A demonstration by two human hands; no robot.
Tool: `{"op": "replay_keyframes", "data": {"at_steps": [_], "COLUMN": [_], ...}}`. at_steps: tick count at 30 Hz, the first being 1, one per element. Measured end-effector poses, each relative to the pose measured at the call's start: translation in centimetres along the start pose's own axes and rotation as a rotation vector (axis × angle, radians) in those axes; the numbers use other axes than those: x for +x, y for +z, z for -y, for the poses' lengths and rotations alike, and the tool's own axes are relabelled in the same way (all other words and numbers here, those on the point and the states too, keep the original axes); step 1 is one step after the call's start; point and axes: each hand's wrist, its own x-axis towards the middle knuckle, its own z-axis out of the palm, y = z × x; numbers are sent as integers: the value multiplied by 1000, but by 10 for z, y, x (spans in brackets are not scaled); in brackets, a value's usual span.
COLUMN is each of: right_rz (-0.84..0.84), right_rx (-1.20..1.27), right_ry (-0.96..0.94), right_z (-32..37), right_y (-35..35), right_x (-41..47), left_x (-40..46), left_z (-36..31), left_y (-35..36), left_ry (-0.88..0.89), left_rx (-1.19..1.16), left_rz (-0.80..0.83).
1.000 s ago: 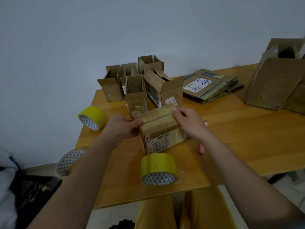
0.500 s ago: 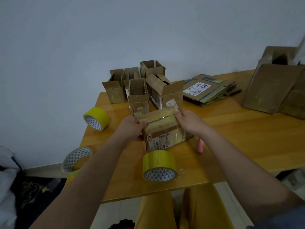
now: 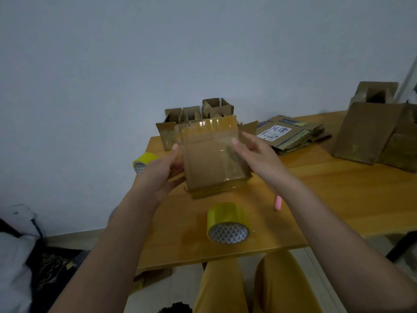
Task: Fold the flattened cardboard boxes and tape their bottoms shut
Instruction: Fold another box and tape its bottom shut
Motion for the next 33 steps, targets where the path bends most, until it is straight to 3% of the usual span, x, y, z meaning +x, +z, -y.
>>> {"op": "replay_keyframes", "data": {"at_steps": [6, 9, 13, 18, 26, 30, 33], "right_rz": [68, 132, 176, 143, 105, 106, 67], "right_rx": [21, -66, -70, -30, -18, 27, 51], "right_ry": [-74, 62, 304, 402, 248, 223, 210], "right_z": [-5, -11, -19, -19, -36, -40, -45], "right_y": [15, 21, 26, 24, 19, 20, 19], "right_x": [-2, -4, -9, -5, 7, 11, 13], "left_x": [-11, -9, -5, 4, 8, 10, 11], "left_z": [7, 16, 33, 37, 35, 39, 46], "left_y": [-19, -28, -34, -36, -23, -24, -28], "left_ry": [79, 37, -18, 73, 131, 150, 296], "left_rx": [-60, -107, 179, 366, 400, 390, 519], "left_rz": [72, -19, -115, -143, -108, -187, -124]}}
